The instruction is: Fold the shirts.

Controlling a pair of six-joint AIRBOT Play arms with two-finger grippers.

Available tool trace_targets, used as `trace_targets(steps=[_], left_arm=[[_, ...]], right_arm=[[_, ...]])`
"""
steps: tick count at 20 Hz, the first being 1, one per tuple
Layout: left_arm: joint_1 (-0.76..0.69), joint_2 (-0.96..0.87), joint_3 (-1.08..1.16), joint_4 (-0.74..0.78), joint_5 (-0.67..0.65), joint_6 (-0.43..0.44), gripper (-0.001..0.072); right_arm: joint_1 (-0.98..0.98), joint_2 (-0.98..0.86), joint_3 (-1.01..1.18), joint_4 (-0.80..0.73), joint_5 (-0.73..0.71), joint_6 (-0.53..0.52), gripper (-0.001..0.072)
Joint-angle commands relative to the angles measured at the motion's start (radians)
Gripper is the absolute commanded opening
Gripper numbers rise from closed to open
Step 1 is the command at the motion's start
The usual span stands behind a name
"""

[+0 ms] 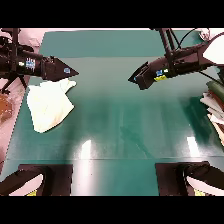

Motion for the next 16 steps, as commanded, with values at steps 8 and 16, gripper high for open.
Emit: trace_targets(steps=[8, 16], left_arm=[[0.0, 0.0, 0.001, 0.0, 0.0, 0.0, 0.0026], [0.0, 0.0, 0.0, -0.037, 0.051, -0.001, 0.0026]], right_arm=[[0.001, 0.001, 0.0, 0.001, -0.063, 0.001, 0.0018], [0.001, 0.002, 0.0, 0.008, -0.048, 0.007, 0.0019]])
